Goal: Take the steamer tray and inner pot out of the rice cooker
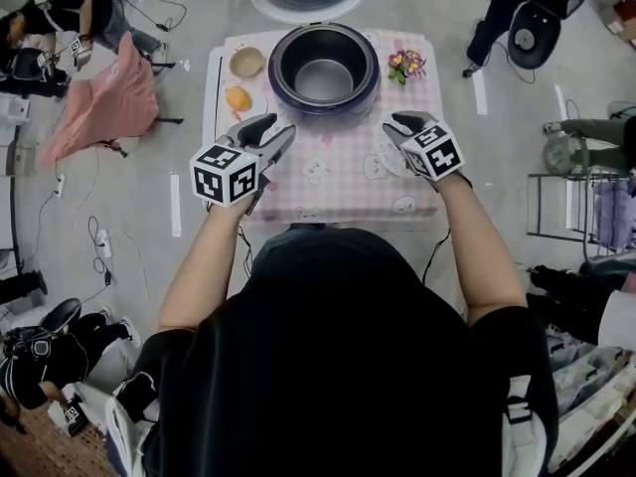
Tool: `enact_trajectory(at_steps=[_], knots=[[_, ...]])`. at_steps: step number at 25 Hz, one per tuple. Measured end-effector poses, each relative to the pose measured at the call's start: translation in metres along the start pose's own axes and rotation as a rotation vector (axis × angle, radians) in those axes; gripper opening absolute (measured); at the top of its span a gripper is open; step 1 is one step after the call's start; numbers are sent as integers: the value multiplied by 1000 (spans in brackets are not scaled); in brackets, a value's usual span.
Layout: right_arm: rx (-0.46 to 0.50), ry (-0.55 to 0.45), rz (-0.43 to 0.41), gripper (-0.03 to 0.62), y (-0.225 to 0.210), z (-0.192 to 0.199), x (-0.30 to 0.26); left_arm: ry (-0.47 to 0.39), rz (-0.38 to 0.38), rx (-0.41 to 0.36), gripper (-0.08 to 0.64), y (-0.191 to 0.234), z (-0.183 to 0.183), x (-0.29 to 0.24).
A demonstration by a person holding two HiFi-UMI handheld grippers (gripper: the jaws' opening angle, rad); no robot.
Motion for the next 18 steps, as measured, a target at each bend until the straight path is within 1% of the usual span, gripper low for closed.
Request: enact_trajectory(at_steps=[3,7,13,16,18], knots=[[-12,-91,21,124,-3,-28,19,-7,-2,-2,207,2,-6,0],[-16,-182,52,135,-6,-53,39,-16,-2,-1,207,7,-11,-2],[-99,-350,74,175,-15,-76,70,-38,-15,-12,207,10,-24,1],[-123,-391,92,180,-20,-79,81,-44,-22,-19,207,9,-29,2],[-128,-395,97,181,-22,-79,80,-44,-26,-20,207,11,-30,1]])
Point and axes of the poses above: the fingertips, and each gripper's own axes: x backward along the fingers, y to its left, z out of its underside, the point moved 8 cm from there along x, backward along the fingers, and after that the axes turned 2 degrees about -x, right-handed, at the moved point
